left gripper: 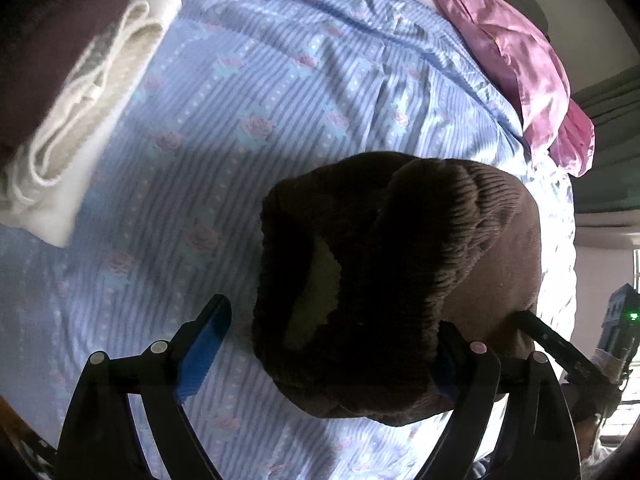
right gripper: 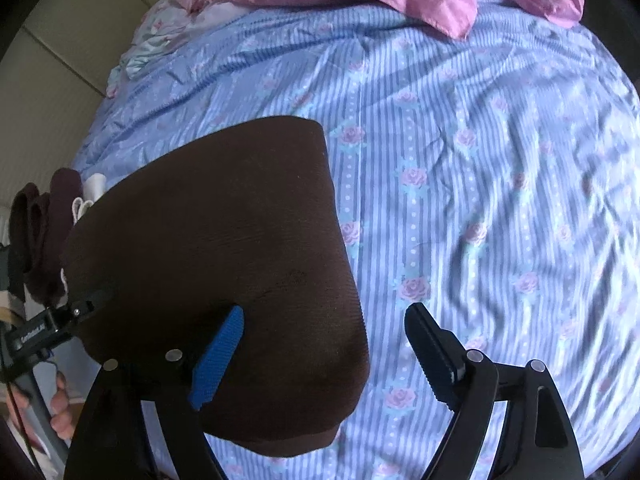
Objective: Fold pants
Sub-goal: 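Lift the folded brown pants bundle with both tools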
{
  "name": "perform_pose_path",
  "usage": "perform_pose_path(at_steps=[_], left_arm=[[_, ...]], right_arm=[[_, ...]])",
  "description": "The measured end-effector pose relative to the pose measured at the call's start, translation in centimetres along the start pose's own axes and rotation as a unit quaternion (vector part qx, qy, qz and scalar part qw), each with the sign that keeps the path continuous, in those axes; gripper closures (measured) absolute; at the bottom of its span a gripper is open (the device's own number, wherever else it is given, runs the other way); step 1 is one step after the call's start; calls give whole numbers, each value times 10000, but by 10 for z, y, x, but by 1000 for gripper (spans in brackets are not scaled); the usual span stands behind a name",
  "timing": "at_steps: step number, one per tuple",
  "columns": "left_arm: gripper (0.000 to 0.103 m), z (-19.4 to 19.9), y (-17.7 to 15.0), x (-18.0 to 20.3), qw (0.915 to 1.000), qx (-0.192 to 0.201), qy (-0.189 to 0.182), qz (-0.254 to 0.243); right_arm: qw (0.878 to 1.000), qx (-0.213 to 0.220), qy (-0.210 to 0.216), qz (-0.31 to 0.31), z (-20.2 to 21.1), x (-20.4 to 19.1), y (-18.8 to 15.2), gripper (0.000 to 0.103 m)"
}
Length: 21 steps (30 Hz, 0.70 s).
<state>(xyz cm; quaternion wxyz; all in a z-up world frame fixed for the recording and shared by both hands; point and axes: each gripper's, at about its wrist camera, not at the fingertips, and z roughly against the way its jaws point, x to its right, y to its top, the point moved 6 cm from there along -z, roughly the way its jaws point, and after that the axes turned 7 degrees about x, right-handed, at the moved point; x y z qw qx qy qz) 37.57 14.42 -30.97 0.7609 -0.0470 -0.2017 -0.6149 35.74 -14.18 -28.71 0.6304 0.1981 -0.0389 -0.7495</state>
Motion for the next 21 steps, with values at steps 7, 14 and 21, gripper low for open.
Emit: perform_pose_path(at_steps=[7, 14, 21], left_arm=[[5, -21, -2, -7, 9988, -238, -249, 358], [5, -38, -7, -10, 9935, -477, -601, 838], [3, -57, -14, -11, 9812, -473, -910, 1635]], right_arm=[[9998, -164, -26, -150, -24, 8, -4, 19], [9986, -377, 173, -316, -46, 4, -3, 19], [9921, -697, 497, -921, -74, 3, 0, 19]])
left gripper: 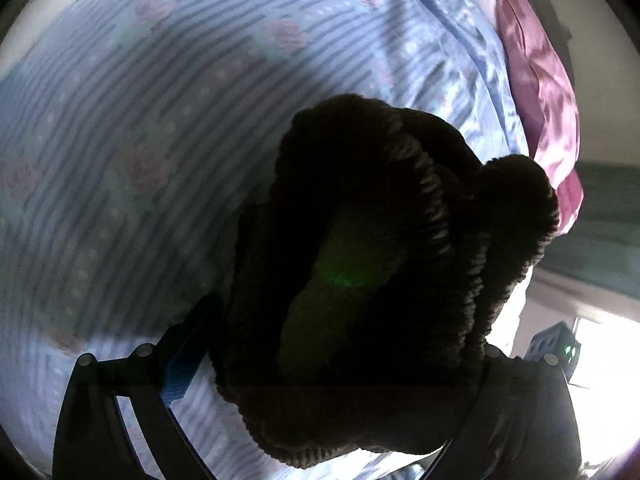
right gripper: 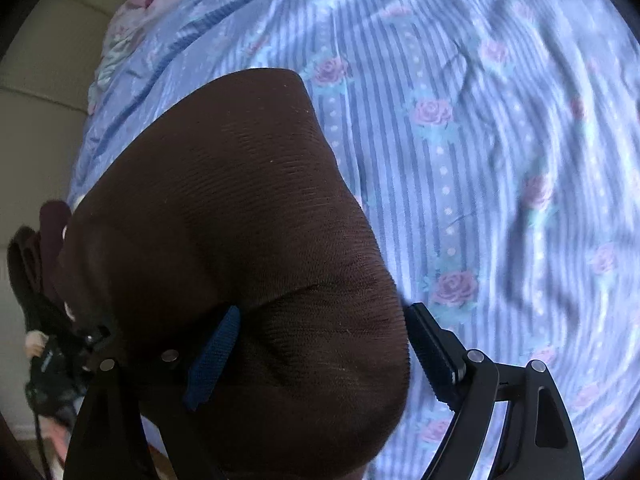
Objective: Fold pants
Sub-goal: 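Lift the folded brown pants bundle with both tools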
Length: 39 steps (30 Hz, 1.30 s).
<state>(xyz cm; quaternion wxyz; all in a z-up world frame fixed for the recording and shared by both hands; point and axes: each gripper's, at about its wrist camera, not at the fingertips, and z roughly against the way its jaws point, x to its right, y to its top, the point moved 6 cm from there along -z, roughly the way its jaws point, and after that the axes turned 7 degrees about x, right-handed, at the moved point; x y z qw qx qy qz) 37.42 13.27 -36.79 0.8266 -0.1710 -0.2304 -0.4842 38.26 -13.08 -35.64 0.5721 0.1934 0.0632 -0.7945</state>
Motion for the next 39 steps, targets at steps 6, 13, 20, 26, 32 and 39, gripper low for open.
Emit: perform_pose_path(at_steps=[6, 13, 20, 26, 32, 39], left_arm=[[4, -2, 2, -2, 9990, 120, -64, 417], [35, 16, 2, 10, 9998, 108, 141, 100], [47, 36, -1, 23, 9986, 304, 326, -273], [50, 63, -6, 43, 9962, 569, 252, -602], [50, 102, -18, 70, 9912, 930, 10, -939], [50, 166, -37, 91, 9827, 1419, -245, -1163]], right_arm=[[9995, 0, 104, -304, -10, -6, 0, 17], [9988, -168, 324, -318, -13, -22, 3, 39], [9985, -3, 392, 379, 11, -41, 6, 60], [9943, 433, 329, 912, 47, -61, 8, 63], [9886, 873, 413, 1158, 97, -59, 3, 63], [9800, 1335, 606, 1349, 165, -72, -10, 63]])
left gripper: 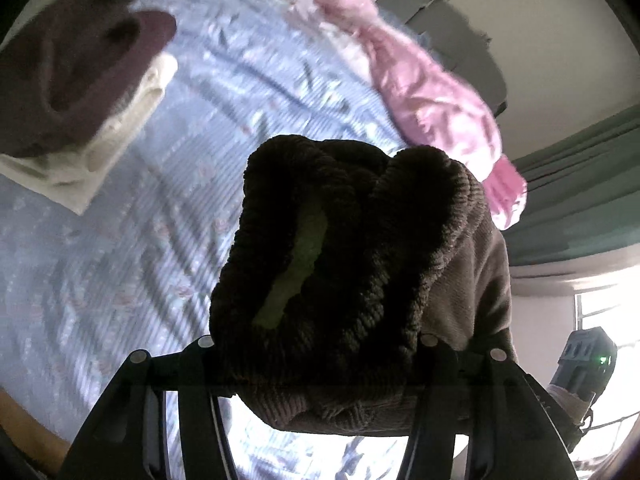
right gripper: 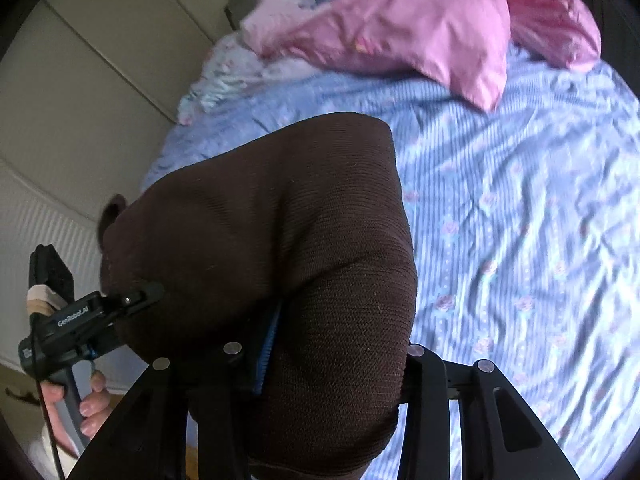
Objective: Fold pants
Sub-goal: 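Lift the folded brown pants bundle with both tools, then carry the bundle with both tools onto the stack of folded clothes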
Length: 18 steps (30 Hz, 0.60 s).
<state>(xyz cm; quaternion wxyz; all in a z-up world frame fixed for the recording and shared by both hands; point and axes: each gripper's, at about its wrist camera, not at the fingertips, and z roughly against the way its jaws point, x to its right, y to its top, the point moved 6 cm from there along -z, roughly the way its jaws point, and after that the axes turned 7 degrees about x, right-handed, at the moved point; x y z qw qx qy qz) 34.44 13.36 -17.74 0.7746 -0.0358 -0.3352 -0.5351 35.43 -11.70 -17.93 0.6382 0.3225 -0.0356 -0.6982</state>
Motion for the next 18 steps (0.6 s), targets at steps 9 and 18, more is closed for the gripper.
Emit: perform_pose_path(at_steps=[9, 18], left_arm=[[50, 96, 15, 3, 9974, 628, -32, -351], [50, 194, 66, -53, 9916, 1200, -4, -472]], right_arm=[[9981, 502, 294, 194, 63, -62, -4, 63], [9925, 936, 677, 406, 80, -165, -6, 63]])
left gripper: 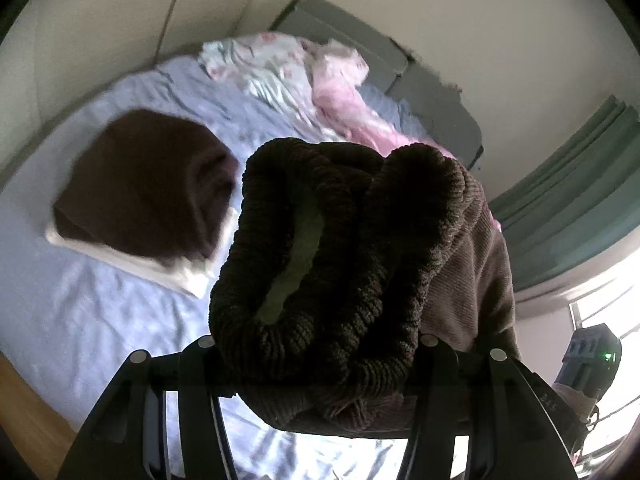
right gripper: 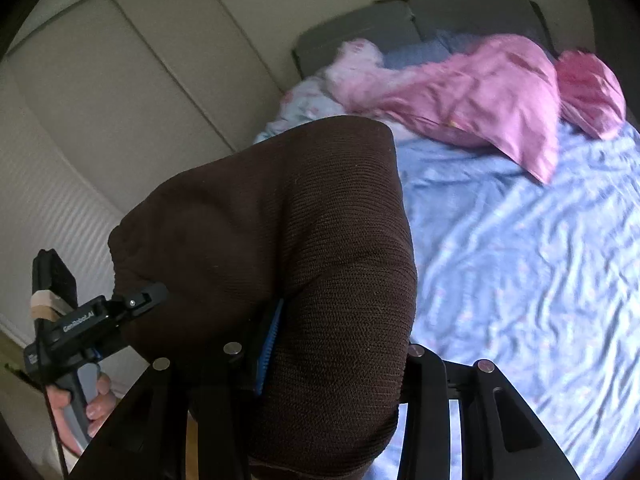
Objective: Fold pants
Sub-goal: 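Carry the bundle with both tools onto the stack of folded clothes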
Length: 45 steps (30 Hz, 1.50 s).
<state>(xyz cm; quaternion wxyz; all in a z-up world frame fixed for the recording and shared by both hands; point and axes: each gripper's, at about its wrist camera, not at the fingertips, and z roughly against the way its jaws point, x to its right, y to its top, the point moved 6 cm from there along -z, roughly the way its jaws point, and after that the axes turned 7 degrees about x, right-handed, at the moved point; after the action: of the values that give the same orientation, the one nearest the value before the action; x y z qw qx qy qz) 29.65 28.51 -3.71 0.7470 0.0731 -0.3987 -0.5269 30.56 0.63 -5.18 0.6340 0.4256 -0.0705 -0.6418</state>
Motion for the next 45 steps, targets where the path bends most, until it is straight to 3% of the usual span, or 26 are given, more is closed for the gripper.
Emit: perform_pose_path(at_steps=[4, 10, 18, 24, 29, 33, 39, 45], left_arm=[[50, 25, 38, -41, 9994, 278, 160, -82], [50, 32, 94, -103, 9979, 508, 397, -26], [51, 16, 156, -183, 9955, 616, 725, -10], [52, -20, 185, -237, 9947, 600, 803, 216], [52, -69, 191, -266, 9949, 401, 785, 485], [53, -114, 181, -286, 9944, -9, 586, 879], [52, -151, 158, -290, 9938, -458, 484, 885], [50, -161, 147, -297, 9928, -721, 549, 786]], right_arm=[[9996, 106, 234, 127, -17, -53, 3, 63], [9981, 76, 553, 264, -66, -125, 11, 63], [9968, -65, 721, 345, -145, -197, 20, 63], [9956, -119, 690, 615, -200, -234, 24, 63], [9952, -169, 501, 824, -247, -238, 24, 63], [9957, -369, 226, 814, -283, -224, 15, 63], [9933, -530, -191, 1008, -300, -198, 1, 63], [9925, -1192, -234, -130, -324, -157, -21, 62]])
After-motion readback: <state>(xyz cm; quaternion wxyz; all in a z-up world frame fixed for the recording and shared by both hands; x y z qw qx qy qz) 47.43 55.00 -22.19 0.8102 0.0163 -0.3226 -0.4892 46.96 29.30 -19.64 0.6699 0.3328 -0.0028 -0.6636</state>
